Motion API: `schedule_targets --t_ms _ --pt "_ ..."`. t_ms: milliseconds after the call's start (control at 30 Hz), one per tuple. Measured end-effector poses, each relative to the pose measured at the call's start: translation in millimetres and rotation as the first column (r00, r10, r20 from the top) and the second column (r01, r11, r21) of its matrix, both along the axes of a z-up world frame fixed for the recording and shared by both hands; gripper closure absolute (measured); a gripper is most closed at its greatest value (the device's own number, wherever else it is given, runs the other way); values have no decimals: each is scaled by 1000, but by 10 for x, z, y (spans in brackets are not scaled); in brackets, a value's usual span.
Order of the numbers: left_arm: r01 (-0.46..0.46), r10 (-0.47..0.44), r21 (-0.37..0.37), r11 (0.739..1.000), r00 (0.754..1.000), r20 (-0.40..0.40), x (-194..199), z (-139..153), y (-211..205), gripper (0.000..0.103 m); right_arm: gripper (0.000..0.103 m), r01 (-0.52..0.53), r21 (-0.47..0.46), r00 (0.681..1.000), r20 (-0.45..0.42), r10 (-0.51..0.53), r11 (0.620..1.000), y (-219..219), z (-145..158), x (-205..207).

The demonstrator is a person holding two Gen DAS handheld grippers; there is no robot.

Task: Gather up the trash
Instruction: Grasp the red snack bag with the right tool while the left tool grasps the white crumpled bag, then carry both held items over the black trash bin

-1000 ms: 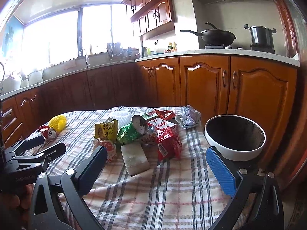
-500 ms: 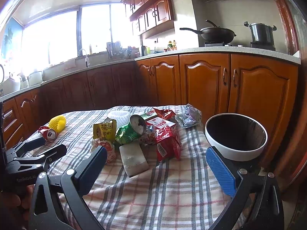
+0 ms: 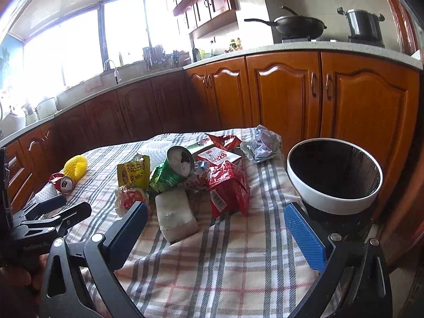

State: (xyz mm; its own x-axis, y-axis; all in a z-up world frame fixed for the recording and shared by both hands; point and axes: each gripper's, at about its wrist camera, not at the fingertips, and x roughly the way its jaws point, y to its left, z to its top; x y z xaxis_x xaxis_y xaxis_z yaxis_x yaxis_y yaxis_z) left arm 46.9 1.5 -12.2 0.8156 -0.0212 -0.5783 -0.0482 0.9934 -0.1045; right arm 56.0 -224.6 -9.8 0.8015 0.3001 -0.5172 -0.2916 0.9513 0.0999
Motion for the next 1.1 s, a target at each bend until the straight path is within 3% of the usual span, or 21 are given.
schedule_targets --t_ms 133,267,600,633,700,767,900,1100 --pt "2 -2 0 1000 999 -41 183 -58 -18 10 1 -3 -6 999 -43 2 1000 -4 -43 203" --pt "17 -18 -19 1000 996 -91 373 -149 -19 18 9 -6 -12 995 -96 5 1000 -2 -105 459" --pt "33 -36 -16 999 985 -171 661 -342 -60 22 25 -40 -41 980 -196 31 998 100 -331 947" --pt "35 -37 -13 999 983 -178 668 -363 -67 25 27 -43 -45 979 -203 33 998 109 -352 968" --pt "52 -55 -23 998 980 -193 692 -398 -81 46 36 -54 -44 974 -222 42 998 126 -407 1003" --pt "77 -84 -43 996 976 -203 704 -422 -100 59 50 -70 -26 971 -230 62 997 124 -420 1023" --pt "100 -104 -29 995 977 -188 657 -384 -134 70 58 -76 -15 977 -203 72 997 103 -365 926" --pt "145 -154 -66 987 977 -149 449 -201 -150 72 60 -60 27 982 -177 64 998 -71 -240 747"
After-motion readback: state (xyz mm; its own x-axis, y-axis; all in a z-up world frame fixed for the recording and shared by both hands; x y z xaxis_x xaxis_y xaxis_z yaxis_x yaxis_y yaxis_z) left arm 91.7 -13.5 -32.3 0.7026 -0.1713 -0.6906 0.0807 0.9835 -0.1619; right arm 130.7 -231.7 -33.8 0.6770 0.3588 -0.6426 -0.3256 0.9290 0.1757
